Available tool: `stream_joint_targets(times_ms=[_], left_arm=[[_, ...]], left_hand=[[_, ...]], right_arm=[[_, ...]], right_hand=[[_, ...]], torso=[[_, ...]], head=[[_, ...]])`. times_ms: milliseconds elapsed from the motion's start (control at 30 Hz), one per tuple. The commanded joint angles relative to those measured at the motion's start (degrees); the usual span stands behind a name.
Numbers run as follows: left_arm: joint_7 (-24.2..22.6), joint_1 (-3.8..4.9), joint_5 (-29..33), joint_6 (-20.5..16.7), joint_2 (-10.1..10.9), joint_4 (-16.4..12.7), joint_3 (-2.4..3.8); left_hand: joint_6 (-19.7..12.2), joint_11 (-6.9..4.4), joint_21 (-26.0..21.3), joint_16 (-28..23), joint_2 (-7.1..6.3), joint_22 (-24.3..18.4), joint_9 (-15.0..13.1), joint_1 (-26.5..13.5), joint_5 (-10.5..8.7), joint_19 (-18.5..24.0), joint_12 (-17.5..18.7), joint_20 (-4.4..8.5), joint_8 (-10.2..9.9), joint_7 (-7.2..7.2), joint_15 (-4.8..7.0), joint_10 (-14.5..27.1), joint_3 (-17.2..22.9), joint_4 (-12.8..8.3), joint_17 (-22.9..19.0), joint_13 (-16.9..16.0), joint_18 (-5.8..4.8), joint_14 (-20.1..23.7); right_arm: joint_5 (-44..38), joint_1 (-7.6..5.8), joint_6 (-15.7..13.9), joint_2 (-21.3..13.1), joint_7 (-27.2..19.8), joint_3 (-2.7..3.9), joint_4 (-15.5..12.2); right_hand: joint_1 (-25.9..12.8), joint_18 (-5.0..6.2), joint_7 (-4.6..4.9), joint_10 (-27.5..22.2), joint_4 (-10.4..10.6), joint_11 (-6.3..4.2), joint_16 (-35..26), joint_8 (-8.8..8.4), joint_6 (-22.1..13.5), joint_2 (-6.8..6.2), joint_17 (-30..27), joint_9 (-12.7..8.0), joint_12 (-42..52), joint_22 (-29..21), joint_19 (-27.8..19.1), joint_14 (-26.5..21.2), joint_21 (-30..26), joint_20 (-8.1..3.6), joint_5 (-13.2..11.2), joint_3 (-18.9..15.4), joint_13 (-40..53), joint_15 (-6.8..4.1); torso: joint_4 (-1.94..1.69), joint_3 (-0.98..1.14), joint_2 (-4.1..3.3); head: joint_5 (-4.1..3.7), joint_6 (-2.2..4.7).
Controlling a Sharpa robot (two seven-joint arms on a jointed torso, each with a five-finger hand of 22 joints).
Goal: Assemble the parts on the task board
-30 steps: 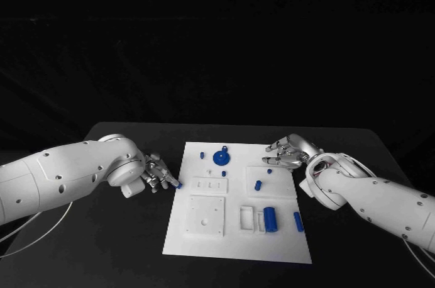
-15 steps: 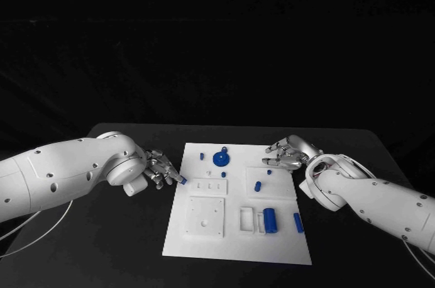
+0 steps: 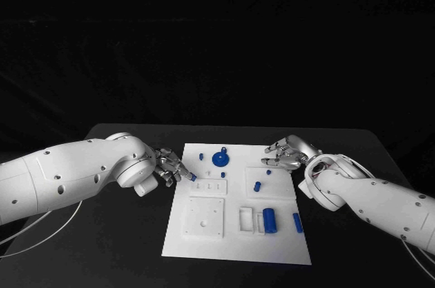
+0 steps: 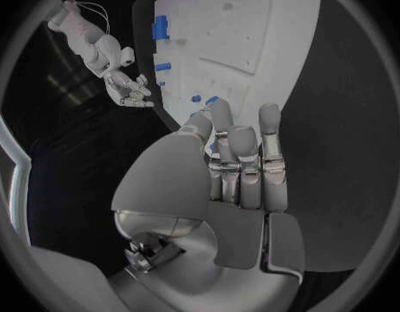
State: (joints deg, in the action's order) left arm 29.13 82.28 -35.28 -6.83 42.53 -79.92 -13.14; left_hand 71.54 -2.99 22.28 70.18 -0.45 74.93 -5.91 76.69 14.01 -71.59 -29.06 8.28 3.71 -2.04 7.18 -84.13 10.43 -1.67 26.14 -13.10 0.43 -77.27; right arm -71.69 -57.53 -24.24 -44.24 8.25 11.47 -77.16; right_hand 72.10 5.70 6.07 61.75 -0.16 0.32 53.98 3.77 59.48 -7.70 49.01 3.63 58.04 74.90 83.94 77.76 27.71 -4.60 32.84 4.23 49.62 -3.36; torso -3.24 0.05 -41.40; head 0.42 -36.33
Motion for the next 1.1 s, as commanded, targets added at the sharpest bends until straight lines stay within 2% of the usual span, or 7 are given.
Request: stream_joint_targets(times_ms=[33, 233, 467, 700, 867, 1000, 1100], left_arm=[[-1.4, 0.23, -1.8, -4.9, -0.5, -1.0, -0.06], [-1.2, 0.24, -2.4, -6.9, -1.3, -2.4, -0.17], [-0.8, 0.24, -3.2, -8.5, -2.7, -2.9, -0.34], [-0.7, 0.23, -4.1, -10.2, -4.2, -2.8, -0.63], [-1.3, 0.22, -3.8, -11.9, -4.6, -2.8, -0.72], [-2.4, 0.2, -1.6, -13.5, -4.7, -2.8, -0.74], [-3.7, 0.16, 1.9, -15.0, -4.7, -2.7, -0.74]], left_hand=[[7.4, -0.69, 0.3, 0.2, -0.63, 1.2, -4.2, -0.4, 0.59, -0.5, -1.1, -0.05, 0.1, 2.29, 0.07, -2.7, 0.6, -0.1, 0.3, 0.0, -0.38, -0.7], [8.6, -0.91, 1.3, 0.4, -1.37, 1.2, -4.5, -1.9, 3.22, -0.8, -3.1, 0.02, 0.1, 2.63, 0.18, -2.8, 1.6, -0.8, 1.2, 0.1, -0.28, -1.6], [9.3, -1.05, 2.3, 0.9, -1.57, 1.2, -5.2, -3.1, 4.16, -0.6, -4.7, 0.04, 0.1, 2.9, 0.26, -2.8, 2.2, -1.3, 2.3, 0.1, -0.19, -1.8], [10.6, -1.38, 4.1, 3.5, -2.01, 1.2, -6.8, -4.3, 6.45, -0.6, -7.6, 0.13, 0.1, 3.35, 0.42, -2.7, 2.7, -1.7, 6.3, -1.1, -0.11, -2.7], [10.9, -1.44, 4.8, 3.9, -2.09, 1.2, -7.3, -4.5, 6.91, -0.4, -8.1, 0.17, 0.2, 3.45, 0.46, -2.8, 3.0, -2.0, 7.0, -1.3, -0.07, -2.9], [10.9, -1.46, 5.1, 3.9, -1.99, 1.2, -7.5, -4.5, 6.99, -0.3, -8.1, 0.17, 0.1, 3.45, 0.46, -2.7, 3.1, -2.2, 7.0, -1.3, -0.04, -2.9], [10.9, -1.45, 5.1, 3.9, -1.83, 1.2, -7.6, -4.5, 6.97, -0.3, -8.1, 0.15, 0.1, 3.44, 0.44, -2.7, 3.2, -2.2, 7.0, -1.3, -0.03, -2.9]], right_arm=[[-0.1, 0.04, 0.0, 0.1, -0.5, 0.03, -0.1], [-0.1, 0.04, 0.0, 0.1, -0.5, 0.03, -0.1], [-0.1, 0.04, 0.0, 0.2, -0.5, 0.03, -0.1], [-0.5, 0.04, -0.3, 0.3, -0.7, 0.03, -0.3], [-4.4, 0.04, -1.1, 0.2, -1.6, 0.03, -1.9], [-9.7, 0.04, -1.9, 0.2, -2.3, 0.03, -4.2], [-14.4, 0.04, -2.2, 0.3, -2.8, 0.03, -6.2]], right_hand=[[-0.4, 0.81, 0.13, 0.1, 0.0, 0.02, -0.4, -0.21, 0.0, -0.13, -0.1, -0.1, 0.0, 3.1, 2.4, 0.4, 0.2, 0.0, 0.2, 0.4, 0.0, -0.2], [-0.5, 0.81, 0.12, 0.1, -0.1, 0.01, -0.4, -0.21, 0.1, -0.15, -0.1, -0.1, -0.1, 3.1, 2.4, 0.4, 0.1, -0.01, 0.3, 0.5, 0.0, -0.2], [-0.5, 0.81, 0.12, 0.1, -0.1, 0.01, -0.4, -0.21, 0.1, -0.15, -0.1, -0.1, -0.1, 3.1, 2.4, 0.4, 0.1, -0.01, 0.3, 0.5, 0.0, -0.2], [-0.4, 0.8, 0.1, 0.2, -0.2, -0.01, -0.4, -0.21, 0.2, -0.12, -0.1, -0.1, 0.0, 3.1, 2.5, 0.4, 0.2, -0.02, 0.4, 0.7, 0.0, -0.22], [0.4, 0.76, 0.04, 0.5, -1.8, -0.08, -0.3, -0.24, 0.8, -0.05, -0.1, -0.1, 0.2, 3.2, 2.5, 0.5, 0.4, -0.09, -0.1, 1.2, 0.3, -0.3], [0.8, 0.68, -0.2, 1.2, -4.2, -0.25, -0.2, -0.24, 1.9, 0.19, 0.1, -0.1, 0.8, 3.3, 2.5, 0.7, 1.0, -0.2, -2.3, 1.7, 0.9, -0.42], [1.3, 0.56, -0.44, 1.7, -5.7, -0.39, 0.3, -0.21, 2.7, 0.36, 0.6, -0.1, 1.2, 3.4, 2.6, 0.9, 1.7, -0.28, -5.9, 1.7, 1.4, -0.5]], torso=[[-0.01, -0.02, 0.01], [-0.01, -0.04, -0.02], [-0.04, -0.03, 0.06], [0.05, -0.02, 0.08], [0.08, -0.01, 0.09], [0.04, -0.01, 0.11], [0.02, -0.06, 0.15]], head=[[-0.08, -0.04], [-0.27, -0.01], [-0.26, -0.08], [-0.2, 0.19], [-0.19, 0.57], [-0.31, 0.77], [-0.44, 0.97]])
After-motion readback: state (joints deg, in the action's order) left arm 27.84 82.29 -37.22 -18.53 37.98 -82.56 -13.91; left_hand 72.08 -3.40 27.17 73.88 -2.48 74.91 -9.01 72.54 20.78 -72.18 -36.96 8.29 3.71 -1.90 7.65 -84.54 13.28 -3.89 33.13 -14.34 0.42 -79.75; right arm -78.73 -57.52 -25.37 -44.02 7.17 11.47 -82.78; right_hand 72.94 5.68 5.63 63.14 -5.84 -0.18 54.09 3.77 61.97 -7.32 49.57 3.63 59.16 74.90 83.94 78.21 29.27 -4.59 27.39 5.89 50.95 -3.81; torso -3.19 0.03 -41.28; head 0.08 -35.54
